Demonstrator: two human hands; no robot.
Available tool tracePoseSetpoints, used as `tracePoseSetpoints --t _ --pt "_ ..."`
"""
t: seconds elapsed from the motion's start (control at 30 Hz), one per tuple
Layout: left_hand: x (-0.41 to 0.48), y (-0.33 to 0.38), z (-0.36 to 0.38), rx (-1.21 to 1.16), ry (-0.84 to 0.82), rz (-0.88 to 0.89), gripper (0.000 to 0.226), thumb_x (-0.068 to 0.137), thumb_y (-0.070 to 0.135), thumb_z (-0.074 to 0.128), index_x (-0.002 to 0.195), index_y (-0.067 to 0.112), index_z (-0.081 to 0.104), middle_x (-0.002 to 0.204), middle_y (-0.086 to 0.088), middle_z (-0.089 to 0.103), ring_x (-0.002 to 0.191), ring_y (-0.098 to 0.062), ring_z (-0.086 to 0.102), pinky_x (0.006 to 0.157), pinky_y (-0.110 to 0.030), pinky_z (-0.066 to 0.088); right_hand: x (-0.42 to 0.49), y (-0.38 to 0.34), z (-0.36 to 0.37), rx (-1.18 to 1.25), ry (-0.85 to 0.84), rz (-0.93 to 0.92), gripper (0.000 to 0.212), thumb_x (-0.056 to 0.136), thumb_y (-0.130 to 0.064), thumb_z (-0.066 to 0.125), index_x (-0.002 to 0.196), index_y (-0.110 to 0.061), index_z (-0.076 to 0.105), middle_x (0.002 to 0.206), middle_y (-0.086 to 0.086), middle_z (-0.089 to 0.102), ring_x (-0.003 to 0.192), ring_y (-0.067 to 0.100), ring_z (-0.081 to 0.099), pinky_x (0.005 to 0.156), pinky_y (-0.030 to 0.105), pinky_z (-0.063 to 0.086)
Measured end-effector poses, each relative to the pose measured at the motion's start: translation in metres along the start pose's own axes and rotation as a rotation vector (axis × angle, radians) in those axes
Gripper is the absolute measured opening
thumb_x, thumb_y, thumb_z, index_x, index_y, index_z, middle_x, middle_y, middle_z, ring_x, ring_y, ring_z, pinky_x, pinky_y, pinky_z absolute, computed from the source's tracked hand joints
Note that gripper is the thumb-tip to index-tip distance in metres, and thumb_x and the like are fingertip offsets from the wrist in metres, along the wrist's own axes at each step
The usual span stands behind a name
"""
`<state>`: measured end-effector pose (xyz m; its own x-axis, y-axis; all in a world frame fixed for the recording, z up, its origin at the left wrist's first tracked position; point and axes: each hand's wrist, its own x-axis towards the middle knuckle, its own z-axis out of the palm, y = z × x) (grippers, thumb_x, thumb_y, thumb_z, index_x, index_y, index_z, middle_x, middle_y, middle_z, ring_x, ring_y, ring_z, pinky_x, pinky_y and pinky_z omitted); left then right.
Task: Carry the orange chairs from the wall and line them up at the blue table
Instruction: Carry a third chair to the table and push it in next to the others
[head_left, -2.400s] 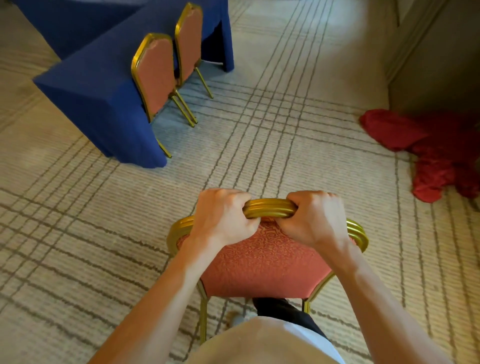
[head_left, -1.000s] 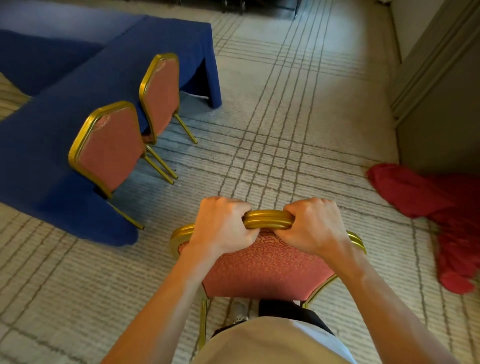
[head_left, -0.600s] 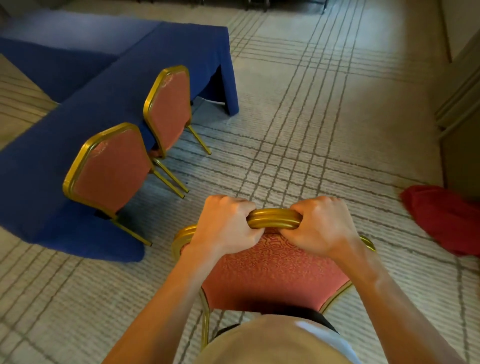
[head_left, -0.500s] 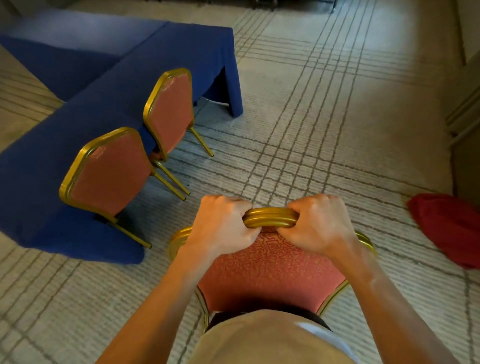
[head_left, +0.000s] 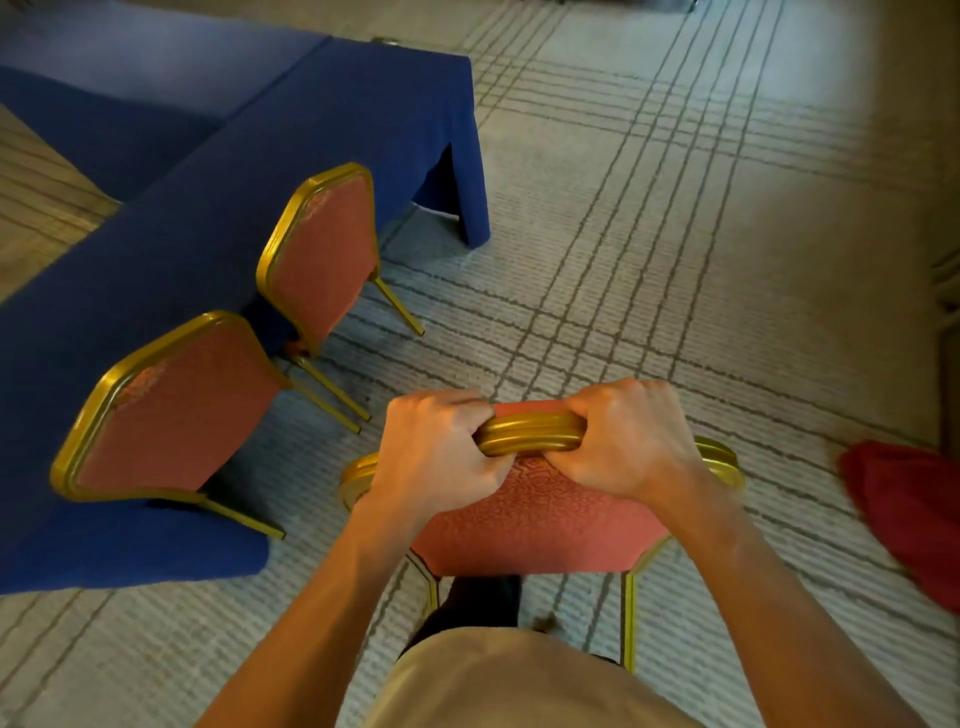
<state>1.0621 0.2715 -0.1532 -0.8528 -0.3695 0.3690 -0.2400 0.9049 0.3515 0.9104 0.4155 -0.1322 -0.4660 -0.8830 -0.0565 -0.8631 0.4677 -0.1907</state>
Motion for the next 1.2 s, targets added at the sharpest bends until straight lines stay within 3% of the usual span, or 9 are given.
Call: tracePoseSetpoints --t 0.13,0.27,0.4,0.53,0.63,0.73,0.93,1.0,1.2 --pt "0.058 -0.046 0.02 0.007 -0.004 -0.069 0.028 0.065 0.038 0.074 0.054 0.022 0.053 0.058 0.008 0.05 0.047 -0.015 0.047 0.045 -0.025 0.029 0.076 0.013 -0.001 -0.036 0.014 0.036 0.04 0.081 -0.065 0.056 0.067 -0.027 0.061 0.065 -0.01 0.061 0.066 0.013 0.059 0.068 0.03 0.041" --pt "0.114 -0.085 0.029 -0.01 -0.019 -0.057 0.021 0.066 0.044 0.07 0.064 0.023 0.068 0.073 0.009 0.067 0.057 -0.016 0.061 0.046 -0.032 0.044 0.136 0.021 -0.01 -0.037 0.003 0.06 0.041 0.08 -0.065 0.058 0.064 -0.028 0.057 0.058 -0.013 0.052 0.059 0.009 0.051 0.066 0.028 0.035" --pt "0.166 -0.109 0.03 -0.08 -0.006 -0.006 0.017 0.066 0.041 0.072 0.07 0.024 0.075 0.088 0.014 0.074 0.063 -0.014 0.067 0.049 -0.031 0.048 0.185 0.033 -0.022 -0.026 0.034 0.074 0.042 0.08 -0.066 0.057 0.062 -0.028 0.055 0.06 -0.012 0.054 0.06 0.011 0.052 0.067 0.03 0.043" --pt "0.211 -0.129 0.031 -0.061 0.001 -0.002 0.02 0.069 0.043 0.069 0.063 0.023 0.069 0.074 0.01 0.069 0.057 -0.014 0.062 0.046 -0.032 0.045 0.231 0.048 -0.038 -0.028 0.022 0.066 0.044 0.082 -0.066 0.056 0.059 -0.03 0.046 0.062 -0.011 0.056 0.061 0.011 0.052 0.068 0.03 0.041" --pt "0.242 -0.141 0.039 -0.03 0.001 -0.017 0.033 0.064 0.037 0.074 0.054 0.024 0.046 0.058 0.011 0.047 0.049 -0.014 0.049 0.044 -0.025 0.028 0.265 0.061 -0.039 -0.012 0.008 0.043 0.043 0.081 -0.065 0.056 0.058 -0.032 0.043 0.059 -0.013 0.052 0.06 0.009 0.053 0.068 0.03 0.045" --pt "0.274 -0.154 0.052 0.0 -0.036 -0.032 0.031 0.064 0.034 0.075 0.053 0.022 0.048 0.057 0.009 0.045 0.048 -0.016 0.046 0.048 -0.024 0.021 0.296 0.079 -0.038 0.01 -0.009 0.035 0.045 0.083 -0.066 0.057 0.057 -0.034 0.039 0.058 -0.014 0.049 0.059 0.009 0.052 0.067 0.029 0.037" --pt "0.355 -0.173 0.085 0.07 -0.041 -0.062 0.032 0.068 0.04 0.067 0.052 0.022 0.045 0.055 0.009 0.039 0.046 -0.017 0.041 0.051 -0.025 0.015 0.379 0.134 -0.043 0.037 -0.068 0.021 0.047 0.082 -0.073 0.052 0.07 -0.028 0.059 0.067 -0.011 0.06 0.068 0.012 0.06 0.076 0.034 0.049" --pt "0.383 -0.177 0.093 0.09 -0.011 -0.103 0.033 0.067 0.041 0.065 0.053 0.022 0.043 0.055 0.009 0.037 0.047 -0.015 0.037 0.05 -0.026 0.011 0.414 0.152 -0.053 0.008 -0.075 -0.018 0.047 0.083 -0.073 0.051 0.075 -0.028 0.064 0.07 -0.011 0.061 0.072 0.012 0.06 0.074 0.032 0.045" --pt "0.441 -0.194 0.098 0.165 0.028 -0.176 0.026 0.064 0.042 0.062 0.052 0.02 0.056 0.055 0.005 0.053 0.046 -0.016 0.049 0.041 -0.027 0.03 0.485 0.179 -0.074 -0.013 -0.062 -0.156 0.045 0.084 -0.069 0.051 0.072 -0.027 0.061 0.064 -0.01 0.054 0.066 0.011 0.054 0.069 0.03 0.037"
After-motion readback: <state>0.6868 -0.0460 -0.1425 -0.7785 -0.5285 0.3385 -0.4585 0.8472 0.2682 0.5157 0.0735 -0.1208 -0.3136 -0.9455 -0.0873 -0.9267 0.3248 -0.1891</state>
